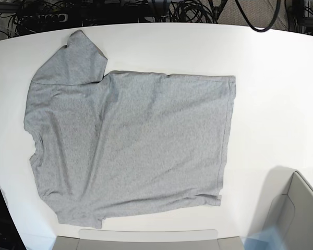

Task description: Fold the T-shirt properly

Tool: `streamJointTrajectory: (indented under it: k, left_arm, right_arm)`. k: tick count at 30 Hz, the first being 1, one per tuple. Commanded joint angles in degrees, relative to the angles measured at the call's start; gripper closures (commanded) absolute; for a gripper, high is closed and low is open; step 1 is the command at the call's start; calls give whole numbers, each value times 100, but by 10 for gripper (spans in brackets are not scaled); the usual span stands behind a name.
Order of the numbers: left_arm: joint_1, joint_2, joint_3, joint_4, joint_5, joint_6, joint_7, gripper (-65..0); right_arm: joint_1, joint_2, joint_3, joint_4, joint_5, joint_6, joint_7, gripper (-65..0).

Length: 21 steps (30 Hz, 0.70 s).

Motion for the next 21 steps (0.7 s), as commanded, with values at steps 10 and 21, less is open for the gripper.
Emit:
streamJointTrajectory:
  k: [10, 21]
  left_arm:
    - [1647, -30, -21, 2910, -21, 1, -207, -1]
    - [2192, -30, -21, 4598, -12, 10, -119, -128]
  right_arm:
    - [-2164, 81, 1, 4055, 467, 21, 193, -6]
    - [-3369, 890, -8, 6974, 2550, 21, -1038, -204]
